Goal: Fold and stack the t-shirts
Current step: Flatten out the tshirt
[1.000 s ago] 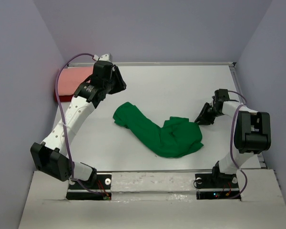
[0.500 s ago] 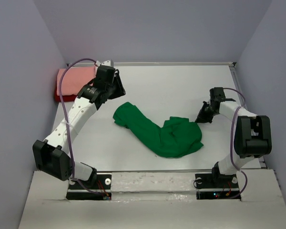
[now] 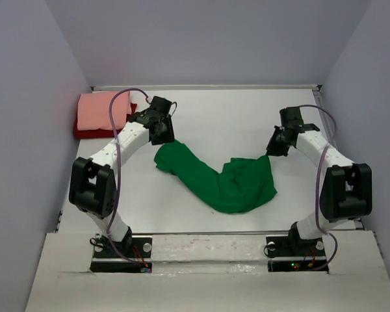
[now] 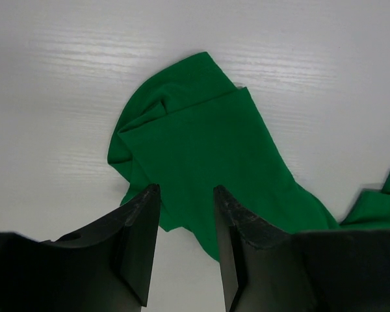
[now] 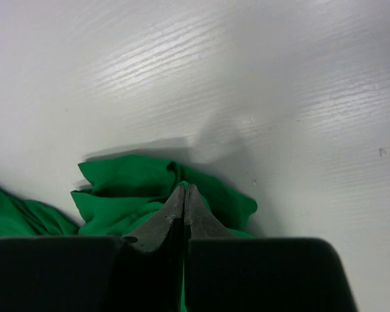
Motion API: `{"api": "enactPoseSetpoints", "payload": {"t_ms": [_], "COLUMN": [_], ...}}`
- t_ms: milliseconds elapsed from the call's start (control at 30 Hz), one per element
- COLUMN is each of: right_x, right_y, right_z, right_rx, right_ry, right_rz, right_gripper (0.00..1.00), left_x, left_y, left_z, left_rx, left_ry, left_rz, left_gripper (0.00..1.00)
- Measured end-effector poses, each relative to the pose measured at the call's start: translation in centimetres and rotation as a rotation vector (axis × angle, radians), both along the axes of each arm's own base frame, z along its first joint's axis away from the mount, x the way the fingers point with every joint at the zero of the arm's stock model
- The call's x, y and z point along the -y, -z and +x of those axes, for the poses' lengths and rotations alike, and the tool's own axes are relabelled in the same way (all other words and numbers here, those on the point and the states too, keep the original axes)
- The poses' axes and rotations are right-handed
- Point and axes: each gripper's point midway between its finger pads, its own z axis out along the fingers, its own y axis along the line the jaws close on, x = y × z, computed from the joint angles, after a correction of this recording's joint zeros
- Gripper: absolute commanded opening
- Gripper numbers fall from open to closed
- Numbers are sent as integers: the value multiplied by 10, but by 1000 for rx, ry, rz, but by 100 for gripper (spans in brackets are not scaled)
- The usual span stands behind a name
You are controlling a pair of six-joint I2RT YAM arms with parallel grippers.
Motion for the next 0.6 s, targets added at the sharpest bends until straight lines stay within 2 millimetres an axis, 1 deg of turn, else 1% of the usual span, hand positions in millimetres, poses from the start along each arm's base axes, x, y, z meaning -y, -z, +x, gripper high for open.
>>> {"api": "enactPoseSetpoints", "payload": {"t_ms": [67,200,267,367,467,600], "right_x": [3,9,13,17,19,20], "right_y": [-5,-13,-16,-22,-31,-45], "right_z": [0,-1,0,3,8,20], "right_rx": [10,19,25,31,50,79], "right_ry": [10,31,46,59,67,70], "right_rz": [-25,-68,-91,-110,-122,-126], "right_gripper": [0,0,0,0,0,0], "left_x": [1,1,-2,-9,-17,-19], "left_y": [8,7,7,14,23,26], "left_z": [-1,-2,-4,-13,-19,-21], "left_rx": [-26,-23,-19,-33,-51,-57], "left_ry": [8,7,3,-9,-21,-26], "left_rz": [4,3,8,33,62,72], "left_gripper": [48,49,49,49,48,47]}}
